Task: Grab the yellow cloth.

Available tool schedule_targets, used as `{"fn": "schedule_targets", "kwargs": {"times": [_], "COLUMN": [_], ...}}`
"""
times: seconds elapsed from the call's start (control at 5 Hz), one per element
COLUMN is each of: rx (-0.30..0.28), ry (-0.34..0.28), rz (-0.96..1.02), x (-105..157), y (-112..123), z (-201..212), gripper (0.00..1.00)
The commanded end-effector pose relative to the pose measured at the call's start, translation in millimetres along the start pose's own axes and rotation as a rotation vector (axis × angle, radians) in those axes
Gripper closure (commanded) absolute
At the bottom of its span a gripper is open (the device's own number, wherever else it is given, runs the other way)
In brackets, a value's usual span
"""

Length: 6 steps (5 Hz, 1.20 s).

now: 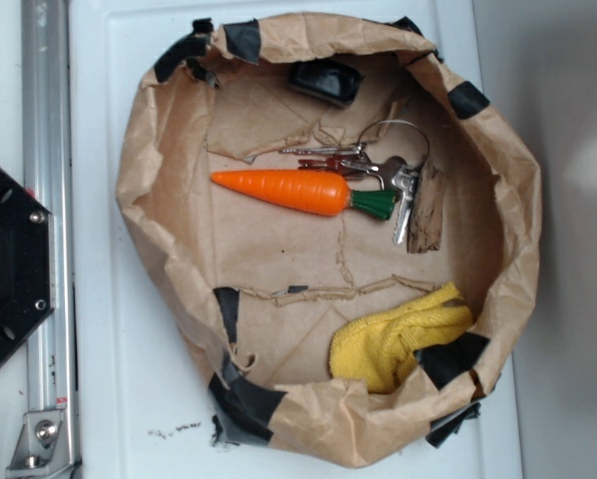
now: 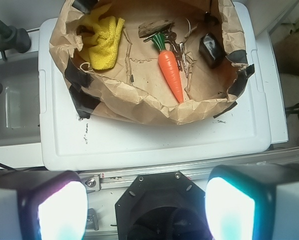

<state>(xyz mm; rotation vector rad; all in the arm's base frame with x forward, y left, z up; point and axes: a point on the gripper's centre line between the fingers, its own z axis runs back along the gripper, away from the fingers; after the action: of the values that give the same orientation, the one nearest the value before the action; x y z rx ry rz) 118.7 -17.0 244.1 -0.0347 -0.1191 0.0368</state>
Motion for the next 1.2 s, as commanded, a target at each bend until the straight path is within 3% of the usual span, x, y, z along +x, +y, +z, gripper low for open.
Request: {"fn": "schedule_targets", "kwargs": {"times": [0.0,0.2,0.4,0.6,1.0], "rx": [0.0,-0.022,-0.088,-0.187,-0.245], "ry": [0.0,-0.03,-0.012,-0.085,-0.113], "rz": [0.0,-0.027,0.001,-0.074,-0.382], "x": [0,48,75,114,161], "y": [0,13,37,33,1], "z": [0,-15,-26,-61,-126], "gripper": [0.0,0.0,0.0,0.0,0.0]}}
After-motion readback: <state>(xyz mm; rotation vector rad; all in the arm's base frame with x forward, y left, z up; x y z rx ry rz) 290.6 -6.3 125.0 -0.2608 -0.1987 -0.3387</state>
